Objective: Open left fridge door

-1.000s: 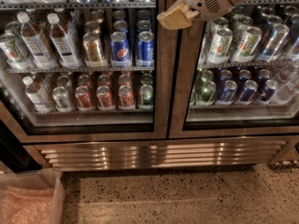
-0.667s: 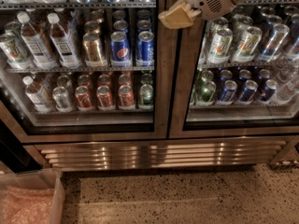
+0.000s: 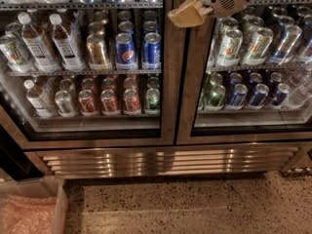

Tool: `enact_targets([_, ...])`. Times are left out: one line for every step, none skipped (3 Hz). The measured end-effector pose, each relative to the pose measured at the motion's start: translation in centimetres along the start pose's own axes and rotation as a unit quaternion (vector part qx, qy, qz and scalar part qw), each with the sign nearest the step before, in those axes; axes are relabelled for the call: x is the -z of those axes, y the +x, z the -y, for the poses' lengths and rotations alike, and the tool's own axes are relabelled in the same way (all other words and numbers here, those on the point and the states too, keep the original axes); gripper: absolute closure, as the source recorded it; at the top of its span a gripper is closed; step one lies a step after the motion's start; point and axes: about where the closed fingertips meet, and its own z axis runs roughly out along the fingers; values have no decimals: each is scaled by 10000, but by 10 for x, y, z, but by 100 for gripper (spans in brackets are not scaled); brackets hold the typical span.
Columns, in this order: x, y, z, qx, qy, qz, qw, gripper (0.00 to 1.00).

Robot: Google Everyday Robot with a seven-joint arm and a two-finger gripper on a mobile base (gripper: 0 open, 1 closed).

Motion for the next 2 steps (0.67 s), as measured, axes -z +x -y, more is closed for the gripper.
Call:
enact_targets([1,0,2,0,0,0,10000,100])
enact_targets([4,1,9,0,0,0,10000,100])
